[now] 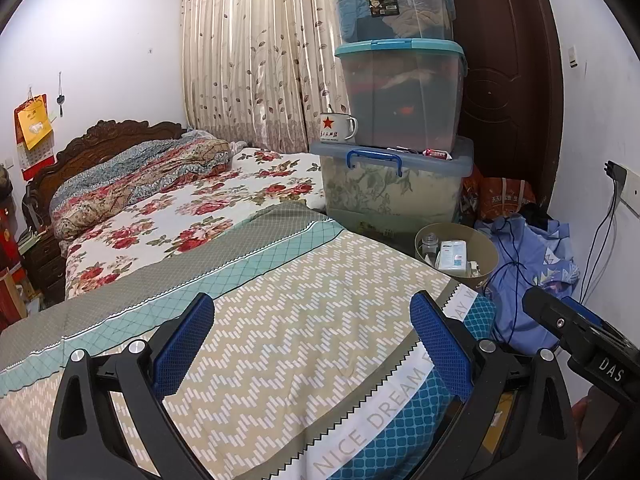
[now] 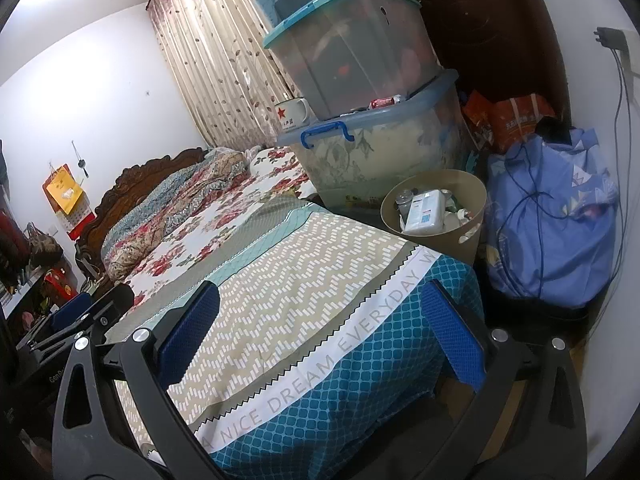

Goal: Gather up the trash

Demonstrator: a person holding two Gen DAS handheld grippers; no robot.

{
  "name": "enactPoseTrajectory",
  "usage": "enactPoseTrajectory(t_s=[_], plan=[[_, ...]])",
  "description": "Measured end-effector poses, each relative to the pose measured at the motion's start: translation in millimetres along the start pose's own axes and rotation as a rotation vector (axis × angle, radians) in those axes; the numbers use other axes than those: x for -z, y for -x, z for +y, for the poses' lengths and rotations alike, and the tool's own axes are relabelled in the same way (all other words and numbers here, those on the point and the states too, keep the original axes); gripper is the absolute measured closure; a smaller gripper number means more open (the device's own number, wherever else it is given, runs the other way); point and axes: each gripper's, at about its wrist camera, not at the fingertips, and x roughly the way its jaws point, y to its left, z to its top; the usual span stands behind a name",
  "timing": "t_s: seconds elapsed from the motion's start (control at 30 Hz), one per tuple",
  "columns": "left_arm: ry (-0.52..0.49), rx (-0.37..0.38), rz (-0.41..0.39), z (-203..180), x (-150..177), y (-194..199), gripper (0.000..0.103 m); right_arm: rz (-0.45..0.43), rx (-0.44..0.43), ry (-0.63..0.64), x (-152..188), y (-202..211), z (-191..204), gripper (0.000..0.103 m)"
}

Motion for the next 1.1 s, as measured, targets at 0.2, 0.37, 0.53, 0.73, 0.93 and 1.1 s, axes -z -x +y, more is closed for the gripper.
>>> enactPoseTrajectory(t_s=[0.2,0.37,0.53,0.73,0.93,1.1], plan=[[0.0,-0.001,0.003,0.6,0.4,0.2,0.009,0.004,-0.001,0.001,0.7,-0.6,0.7,0.003],[0.002,-0.002,0.003,1.5,0.9,0.4,0.009,0.005,-0.002,0.001,0.9,-0.6,0.9,0.003],[0.0,-0.002,0.003,1.3,0.7,0.6,0.009,0.006,-0.002,0.001,1.0,-0.5,0.9,0.003],[0.001,-0.005,0.001,1.7,0.4,0.7,0.009,0.008,-0.004,0.004,1.0,-1.6,2.1,0.003],[0.001,-0.007,0.001,1.8,1.2,0.8,0.009,0.008,-0.005,0.004,1.0,-2.6,2.9,0.003],[0.0,-0.005,0.001,2.2,2.0,0.9,0.009,0.013,-0.007,0.006,2.0,-4.5,3.7,0.003]])
